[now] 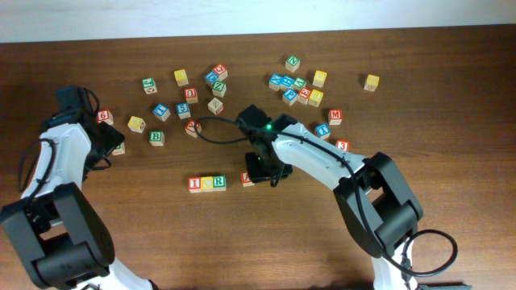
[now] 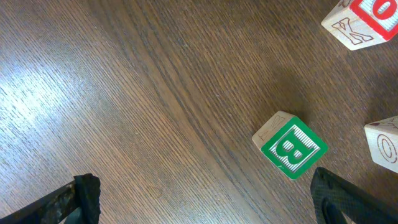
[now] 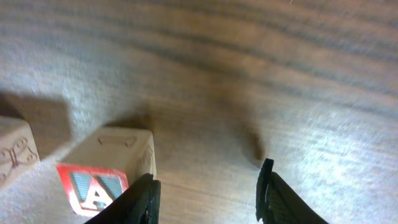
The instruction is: Spell out ICRA
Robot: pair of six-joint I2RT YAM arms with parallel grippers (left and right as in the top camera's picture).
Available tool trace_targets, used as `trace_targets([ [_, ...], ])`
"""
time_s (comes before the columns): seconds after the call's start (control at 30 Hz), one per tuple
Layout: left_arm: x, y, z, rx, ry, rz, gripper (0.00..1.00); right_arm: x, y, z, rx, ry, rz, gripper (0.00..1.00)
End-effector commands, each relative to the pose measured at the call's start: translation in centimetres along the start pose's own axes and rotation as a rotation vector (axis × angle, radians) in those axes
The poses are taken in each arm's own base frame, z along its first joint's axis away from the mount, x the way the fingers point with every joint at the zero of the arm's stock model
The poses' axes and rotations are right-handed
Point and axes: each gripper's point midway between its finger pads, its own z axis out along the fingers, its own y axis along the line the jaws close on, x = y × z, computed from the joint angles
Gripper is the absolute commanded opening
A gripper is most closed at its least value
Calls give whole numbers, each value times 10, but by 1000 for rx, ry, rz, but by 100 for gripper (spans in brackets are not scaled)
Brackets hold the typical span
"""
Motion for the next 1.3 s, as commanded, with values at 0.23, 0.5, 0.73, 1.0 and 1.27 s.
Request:
trace_targets([
  [0.23, -3, 2, -7, 5, -16, -9, 99, 7, 2, -1, -1, 20, 12, 43],
  [0.5, -3, 2, -7, 5, -16, -9, 99, 7, 2, -1, -3, 21, 12, 43],
  [0.73, -3, 2, -7, 5, -16, -9, 99, 7, 3, -1, -5, 18, 11, 43],
  [1.0, -3, 2, -7, 5, -16, -9, 99, 7, 3, -1, -7, 19, 11, 43],
  [1.27, -3, 2, -7, 5, -16, -9, 99, 8, 5, -1, -22, 27, 12, 43],
])
